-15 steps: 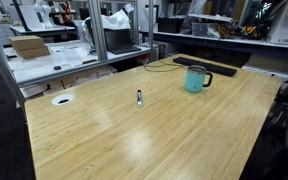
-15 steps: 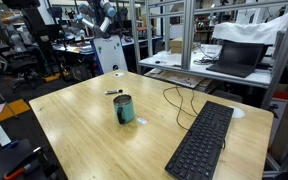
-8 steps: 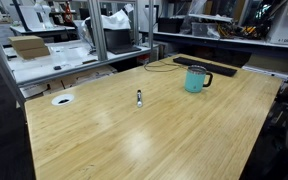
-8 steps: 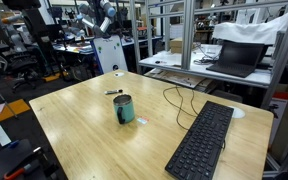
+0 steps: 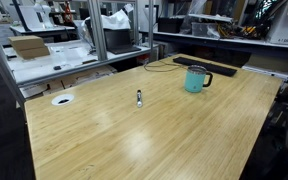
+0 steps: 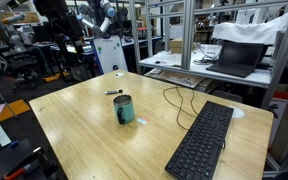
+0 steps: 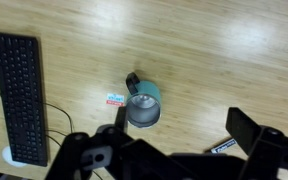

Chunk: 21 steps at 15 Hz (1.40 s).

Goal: Move the mug to the left

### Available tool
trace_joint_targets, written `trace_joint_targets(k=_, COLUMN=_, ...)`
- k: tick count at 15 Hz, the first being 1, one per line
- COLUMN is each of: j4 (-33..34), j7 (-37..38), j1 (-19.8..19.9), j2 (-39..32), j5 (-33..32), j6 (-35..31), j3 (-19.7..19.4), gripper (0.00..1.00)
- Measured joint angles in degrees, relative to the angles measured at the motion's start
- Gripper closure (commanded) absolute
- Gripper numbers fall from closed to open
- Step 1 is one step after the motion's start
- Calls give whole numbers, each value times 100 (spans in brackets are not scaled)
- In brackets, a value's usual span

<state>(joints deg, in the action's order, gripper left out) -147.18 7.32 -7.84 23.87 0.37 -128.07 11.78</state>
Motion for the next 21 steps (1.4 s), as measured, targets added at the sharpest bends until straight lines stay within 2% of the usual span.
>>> trace_joint_targets(k=3, j4=76, j7=-1274, j1=-32, j2=-529, j5=53, j6=-561, j3=-418, gripper=0)
trace_joint_targets(k=6, j4=114, j7=-2473, j1=-78, j2=-1050, j5=80, j6=-801, j3=-693, gripper=0)
trace_joint_targets(k=12, j4=164, j7=-4390, j1=-75, j2=-1991, j5=-21, j6=-1714, j3=-825, gripper=0)
trace_joint_targets(k=15, j4=281, j7=-4753, j1=-64, j2=-2234, j5=-11, j6=-1883, j3=-829, gripper=0)
trace_joint_targets(k=21, j4=309, j7=-4777, j1=-64, j2=-2251, j5=-11, j6=-1879, j3=-826, gripper=0)
